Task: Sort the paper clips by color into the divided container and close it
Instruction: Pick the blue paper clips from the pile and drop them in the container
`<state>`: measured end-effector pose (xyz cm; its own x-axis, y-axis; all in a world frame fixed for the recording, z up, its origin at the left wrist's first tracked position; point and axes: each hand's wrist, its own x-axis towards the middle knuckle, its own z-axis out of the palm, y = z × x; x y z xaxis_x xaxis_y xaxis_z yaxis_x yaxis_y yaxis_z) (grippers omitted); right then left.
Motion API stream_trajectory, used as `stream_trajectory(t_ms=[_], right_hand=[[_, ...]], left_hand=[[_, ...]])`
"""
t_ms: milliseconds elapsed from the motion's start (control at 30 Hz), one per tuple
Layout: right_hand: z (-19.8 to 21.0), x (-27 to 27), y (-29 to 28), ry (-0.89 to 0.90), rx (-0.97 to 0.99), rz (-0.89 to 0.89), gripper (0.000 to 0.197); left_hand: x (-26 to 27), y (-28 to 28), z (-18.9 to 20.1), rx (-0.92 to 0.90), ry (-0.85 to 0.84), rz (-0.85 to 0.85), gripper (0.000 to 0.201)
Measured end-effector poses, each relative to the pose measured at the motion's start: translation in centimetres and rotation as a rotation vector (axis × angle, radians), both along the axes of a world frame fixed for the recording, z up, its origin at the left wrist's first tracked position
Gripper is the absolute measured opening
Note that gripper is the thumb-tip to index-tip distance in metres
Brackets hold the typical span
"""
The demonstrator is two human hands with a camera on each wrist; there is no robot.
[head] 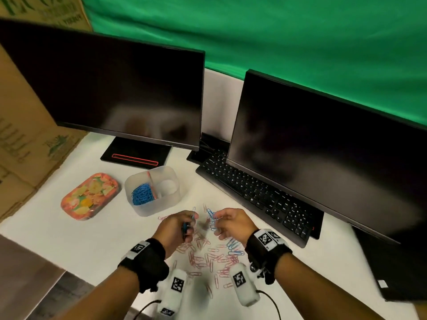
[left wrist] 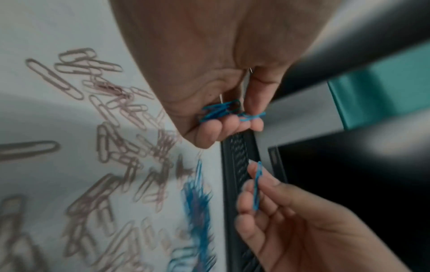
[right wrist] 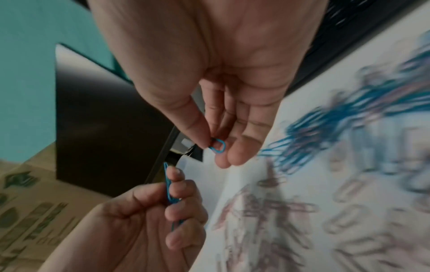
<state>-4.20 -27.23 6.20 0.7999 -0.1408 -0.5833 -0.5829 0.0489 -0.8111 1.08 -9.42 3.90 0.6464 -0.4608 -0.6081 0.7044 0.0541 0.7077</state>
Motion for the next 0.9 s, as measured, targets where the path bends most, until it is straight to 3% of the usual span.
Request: stream_trajectory(t_ms=[100,200,433,500,700,800,900], right_hand=[[1.6,4.0,3.3,-0.018,-0.010,0.132,0.024],[2.8,8.2,6.9,-0.044,-0.019,0.197,0.021],[2.9,14.7,12.1,-0.043,-0.128,0.288,0.014],[2.5,15.3,12.6,-0.038,-0.184,0.281,0.021],[3.0,12.7,7.6,-0.112,-0.260,0.172,0.023],[2.1,8.7,2.2,-0.083,-0.294,0.032,0.030],[0.1,3.4,-2.2,-0.007,-0.618,0.086,0.028]], left_hand=[[1.9,2.3,1.5,-0.086,0.086,0.199,0.016],[4.6,4.5,2.5,-0.003,0.051,0.343,0.010],[9.9,7.7,4.3,0.072,0.066,0.426,0.024],[10.4,7.7,4.7,0.143,0.065,0.451,0.028],[11.0,7.5,4.2,0.367,-0.066,0.340,0.042],[10.4,6.4,4.4,0.452,-0.276,0.279,0.027],[8.1,4.3,3.8,0.459,-0.532,0.067,0.010]])
